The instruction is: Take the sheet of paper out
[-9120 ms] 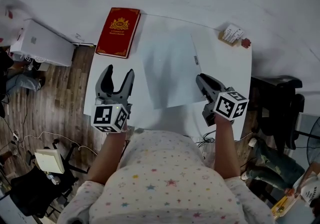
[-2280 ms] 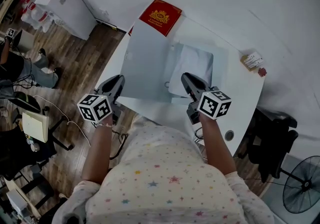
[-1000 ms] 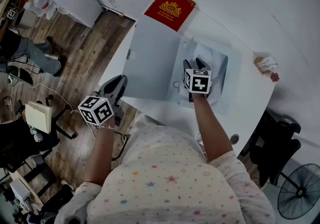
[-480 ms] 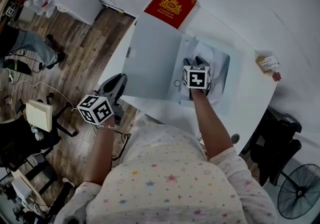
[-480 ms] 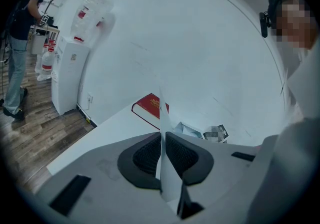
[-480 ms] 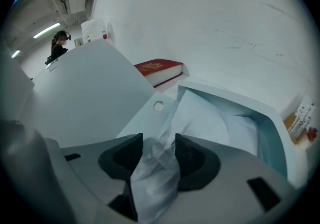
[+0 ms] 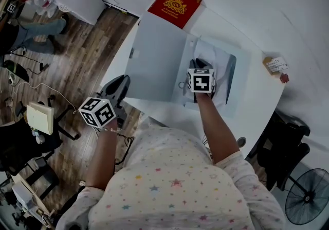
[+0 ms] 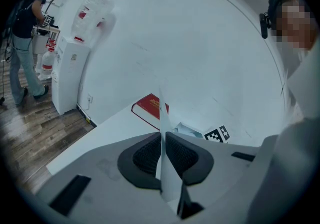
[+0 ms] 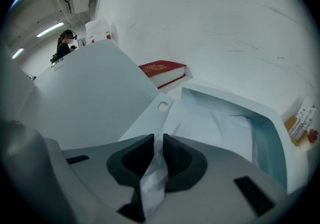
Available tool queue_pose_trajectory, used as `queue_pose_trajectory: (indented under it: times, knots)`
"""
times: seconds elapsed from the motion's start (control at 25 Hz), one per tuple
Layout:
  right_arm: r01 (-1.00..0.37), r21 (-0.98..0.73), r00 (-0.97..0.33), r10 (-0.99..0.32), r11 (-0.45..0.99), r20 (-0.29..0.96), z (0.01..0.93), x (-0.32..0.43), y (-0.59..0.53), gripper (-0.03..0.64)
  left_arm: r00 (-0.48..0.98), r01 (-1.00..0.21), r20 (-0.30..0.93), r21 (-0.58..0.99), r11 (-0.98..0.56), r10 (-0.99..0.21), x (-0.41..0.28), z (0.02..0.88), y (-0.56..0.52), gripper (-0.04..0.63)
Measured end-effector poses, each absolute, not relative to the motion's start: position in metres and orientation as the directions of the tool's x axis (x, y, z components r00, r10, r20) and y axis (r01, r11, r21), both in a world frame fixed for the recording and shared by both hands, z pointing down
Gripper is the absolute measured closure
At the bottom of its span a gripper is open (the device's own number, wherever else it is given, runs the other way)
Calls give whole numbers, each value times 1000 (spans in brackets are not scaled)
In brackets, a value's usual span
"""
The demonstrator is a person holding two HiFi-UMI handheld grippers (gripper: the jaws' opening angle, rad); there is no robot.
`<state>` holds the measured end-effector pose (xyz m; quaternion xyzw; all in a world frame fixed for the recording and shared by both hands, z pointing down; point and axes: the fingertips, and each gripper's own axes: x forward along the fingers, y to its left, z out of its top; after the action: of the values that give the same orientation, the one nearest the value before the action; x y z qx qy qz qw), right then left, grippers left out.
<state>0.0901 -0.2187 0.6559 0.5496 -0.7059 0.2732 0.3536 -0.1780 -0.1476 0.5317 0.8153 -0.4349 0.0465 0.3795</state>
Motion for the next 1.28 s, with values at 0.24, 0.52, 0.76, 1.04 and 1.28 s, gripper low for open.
queue_pose_trajectory:
  times: [0.24, 0.52, 0.76, 1.04, 1.28]
  knots:
    - [-970, -45, -185, -599, 241, 779, 643, 86, -217, 615, 622, -740, 398, 582, -338, -675, -177, 529, -147, 561]
    - [-965, -99, -236, -634, 243, 737, 621, 77, -218, 615, 629, -734, 390, 582, -349, -673, -176, 526, -145, 561]
    - [-953, -153, -290, -651, 260, 702, 604, 67, -216, 615, 635, -731, 385, 579, -361, -670, -173, 523, -145, 561]
    - [-930, -224, -364, -666, 290, 651, 583, 53, -217, 615, 640, -728, 380, 577, -370, -668, -170, 520, -144, 563]
    - [-908, -271, -420, -681, 320, 601, 563, 41, -224, 615, 643, -727, 377, 574, -377, -667, -168, 518, -143, 563]
